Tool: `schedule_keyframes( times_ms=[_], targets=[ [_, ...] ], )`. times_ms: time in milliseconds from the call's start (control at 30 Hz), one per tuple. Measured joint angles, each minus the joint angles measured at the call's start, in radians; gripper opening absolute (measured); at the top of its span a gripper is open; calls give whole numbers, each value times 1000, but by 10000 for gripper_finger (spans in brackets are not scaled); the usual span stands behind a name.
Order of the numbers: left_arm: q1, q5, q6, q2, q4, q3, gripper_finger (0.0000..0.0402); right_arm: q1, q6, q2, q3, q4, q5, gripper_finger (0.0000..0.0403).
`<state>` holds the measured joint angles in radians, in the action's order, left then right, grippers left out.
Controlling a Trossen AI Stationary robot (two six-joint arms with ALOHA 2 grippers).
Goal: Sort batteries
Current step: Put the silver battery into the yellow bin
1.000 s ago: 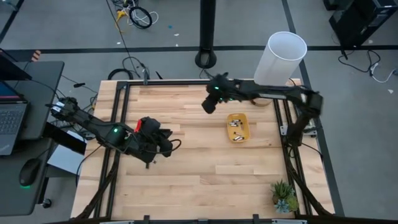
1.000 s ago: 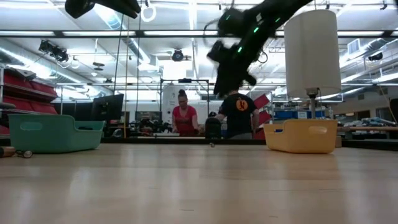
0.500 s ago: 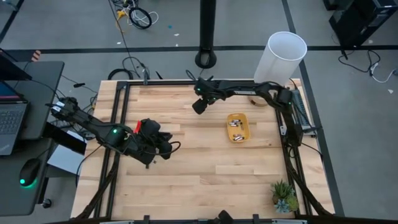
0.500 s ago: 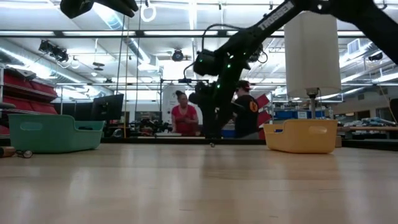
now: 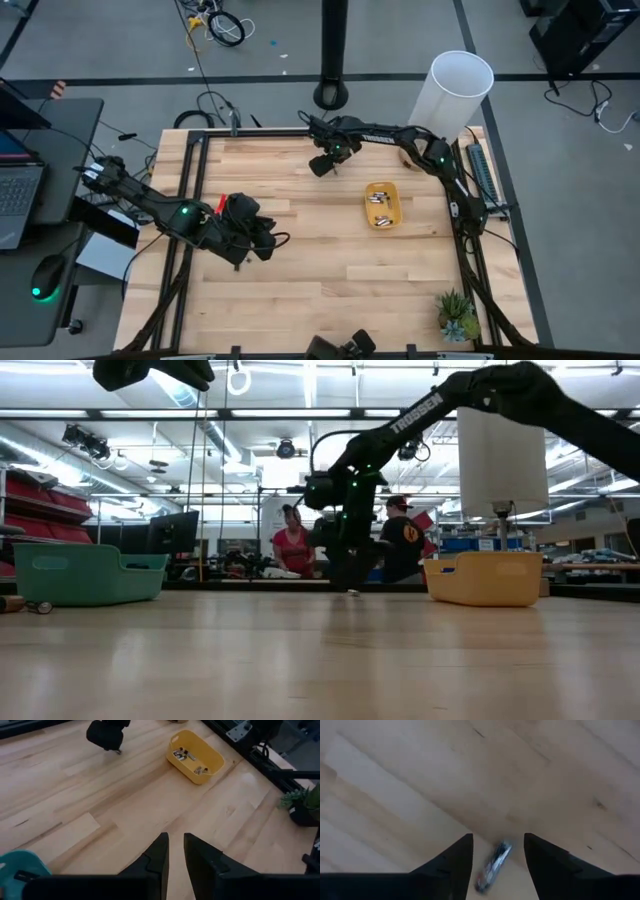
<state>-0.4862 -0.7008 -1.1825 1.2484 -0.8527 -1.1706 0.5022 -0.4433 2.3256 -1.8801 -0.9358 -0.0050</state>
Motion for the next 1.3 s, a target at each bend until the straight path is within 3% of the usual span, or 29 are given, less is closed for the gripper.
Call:
schedule_keyframes(
  times_ms=[200,433,667,933,1300],
  targets=[
    [0,-1,46,0,-7,0,72,-2,1,47,-97,-98,-48,166],
    [-12,19,53,-13,-26,0,72,-23,32,47,-95,-214,-33,138],
    [-45,7,53,-55,-50,0,72,-47,52,44,-56,-191,-25,116],
    [-68,-19,53,-107,-62,0,72,-70,86,39,-39,-154,-7,21],
    [-73,-15,78,-113,-71,0,72,-97,136,22,-71,-175,-30,17]
  ],
)
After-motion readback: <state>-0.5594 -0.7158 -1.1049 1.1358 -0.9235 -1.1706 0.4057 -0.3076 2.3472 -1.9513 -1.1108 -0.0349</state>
